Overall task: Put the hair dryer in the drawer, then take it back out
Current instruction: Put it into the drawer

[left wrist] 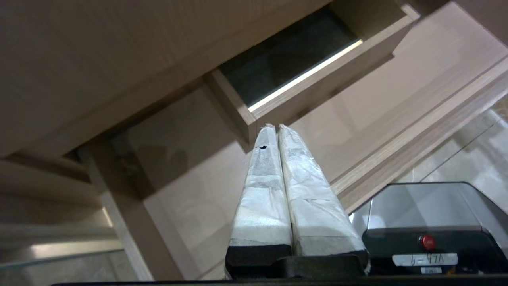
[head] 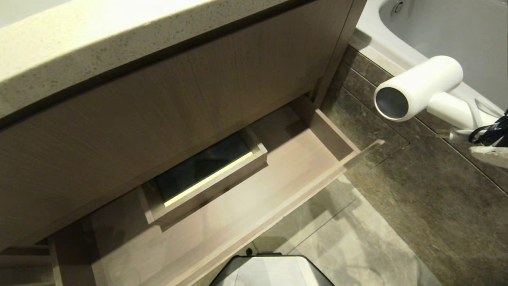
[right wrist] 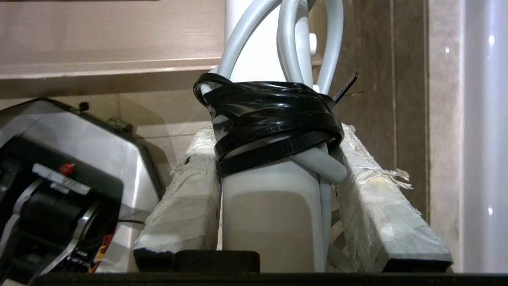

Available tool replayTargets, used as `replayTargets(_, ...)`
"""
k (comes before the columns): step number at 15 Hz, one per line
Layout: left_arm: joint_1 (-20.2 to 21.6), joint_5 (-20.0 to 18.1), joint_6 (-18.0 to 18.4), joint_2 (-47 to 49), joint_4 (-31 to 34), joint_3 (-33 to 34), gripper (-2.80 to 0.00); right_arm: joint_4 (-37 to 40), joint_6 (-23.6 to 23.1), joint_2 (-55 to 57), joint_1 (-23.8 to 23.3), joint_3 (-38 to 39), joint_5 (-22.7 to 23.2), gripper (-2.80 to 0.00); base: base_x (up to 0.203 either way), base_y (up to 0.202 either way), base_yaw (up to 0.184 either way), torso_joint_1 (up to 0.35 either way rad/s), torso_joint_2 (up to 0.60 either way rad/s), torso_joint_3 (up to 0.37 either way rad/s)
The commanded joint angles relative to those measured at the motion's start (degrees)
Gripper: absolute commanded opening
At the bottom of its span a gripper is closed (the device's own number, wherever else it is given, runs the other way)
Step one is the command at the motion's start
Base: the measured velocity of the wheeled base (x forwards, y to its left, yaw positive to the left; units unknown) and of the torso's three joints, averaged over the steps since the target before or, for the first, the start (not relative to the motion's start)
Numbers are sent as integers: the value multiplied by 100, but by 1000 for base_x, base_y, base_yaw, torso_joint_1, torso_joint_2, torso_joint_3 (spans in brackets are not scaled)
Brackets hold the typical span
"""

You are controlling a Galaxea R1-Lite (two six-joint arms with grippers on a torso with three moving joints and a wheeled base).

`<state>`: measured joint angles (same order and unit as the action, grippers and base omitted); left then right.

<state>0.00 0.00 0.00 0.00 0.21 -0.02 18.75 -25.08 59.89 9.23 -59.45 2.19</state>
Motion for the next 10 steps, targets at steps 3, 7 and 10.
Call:
replayTargets(3, 0, 0, 0, -6, -3, -1, -280, 14, -15, 22, 0, 39, -8, -280, 0, 0, 0, 103, 53, 164)
replayTargets(7, 0, 0, 0, -6, -3, -4, -280, 20, -15, 40, 0, 69, 8, -280, 0, 0, 0, 50, 41, 46)
replayTargets(10, 0, 0, 0, -9, -3, 2, -280, 14, -15, 49, 0, 92, 9, -280, 2, 8, -134, 32, 8, 41)
